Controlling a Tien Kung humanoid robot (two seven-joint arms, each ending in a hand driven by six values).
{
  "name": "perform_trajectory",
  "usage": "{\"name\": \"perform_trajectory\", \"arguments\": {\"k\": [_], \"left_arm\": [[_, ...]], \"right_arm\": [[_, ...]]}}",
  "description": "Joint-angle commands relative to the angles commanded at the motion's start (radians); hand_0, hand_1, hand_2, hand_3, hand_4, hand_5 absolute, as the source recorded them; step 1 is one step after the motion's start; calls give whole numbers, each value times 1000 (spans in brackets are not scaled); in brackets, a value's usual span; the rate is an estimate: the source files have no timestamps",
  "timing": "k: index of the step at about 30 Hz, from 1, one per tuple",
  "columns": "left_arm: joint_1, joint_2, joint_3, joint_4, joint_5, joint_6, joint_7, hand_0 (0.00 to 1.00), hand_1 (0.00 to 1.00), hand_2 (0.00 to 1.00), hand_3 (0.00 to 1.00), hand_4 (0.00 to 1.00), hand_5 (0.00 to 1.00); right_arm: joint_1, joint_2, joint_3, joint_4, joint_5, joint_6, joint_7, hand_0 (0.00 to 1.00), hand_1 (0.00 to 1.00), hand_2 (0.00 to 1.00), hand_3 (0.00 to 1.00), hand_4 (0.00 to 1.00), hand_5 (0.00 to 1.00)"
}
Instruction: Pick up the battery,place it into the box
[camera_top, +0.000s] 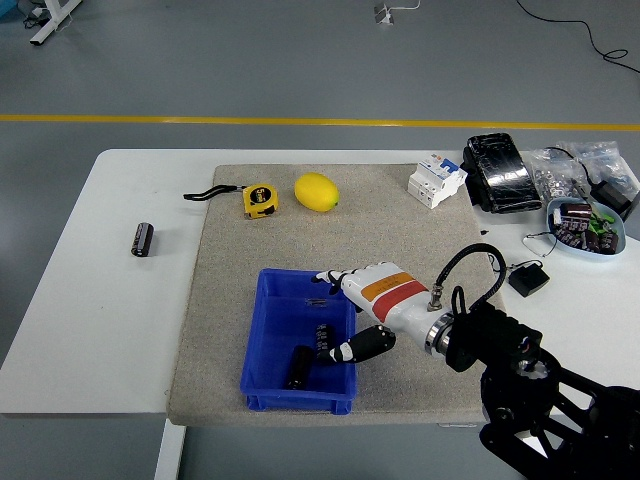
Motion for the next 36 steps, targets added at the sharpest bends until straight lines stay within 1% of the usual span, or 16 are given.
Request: {"name": "perform_trajectory", "arguments": {"k": [2,3,4,8,9,14,15,21,28,32,34,36], "left_arm": [[-1,0,2,0,-4,1,-2,610,536,620,616,618,666],[-1,-1,4,0,-6,1,-3,608,536,619,616,618,667],[-2,-1,4,0,-7,1,-3,608,536,619,616,618,667],[-5,-2,8,0,-12,3,-6,608,536,619,616,618,667],[-6,-2,10,1,-15,3,-7,609,535,620,615,618,668],[-7,-3,14,0,-22,4,-9,609,535,620,615,618,668],[-7,-3,14,1,-23,4,-9,608,535,620,615,617,667],[-10,-6,15,0,-23,3,-9,610,545,624,616,617,667],[-13,-10,16,0,-23,4,-9,610,545,625,615,617,667],[-13,-11,17,0,-24,6,-11,610,545,625,615,617,667],[-12,-12,17,0,-24,5,-11,607,548,629,615,617,668],[-11,-11,17,0,-24,5,-11,607,548,629,615,617,668]], "right_arm": [[-3,-2,14,-1,-1,-7,-1,306,448,735,893,998,502],[-6,-3,23,-2,0,-11,-2,295,446,735,888,998,478],[-8,-4,33,-4,0,-14,-1,295,446,735,888,998,478],[-32,-11,97,-14,2,-39,0,295,446,735,888,998,478],[-41,-14,117,-19,2,-47,0,293,438,730,873,998,435],[-84,-28,205,-43,-3,-63,0,293,438,730,873,998,435],[-94,-30,222,-47,-5,-64,0,295,438,729,868,998,473],[-143,-39,296,-78,-12,-70,3,302,440,724,862,998,481],[-190,-26,375,-136,-28,-86,18,306,442,722,857,998,484],[-218,-20,430,-152,-38,-95,24,306,442,722,857,998,484],[-234,-15,467,-162,-37,-110,32,315,446,723,849,998,493],[-250,-8,504,-181,-9,-139,46,315,446,723,849,998,493]]}}
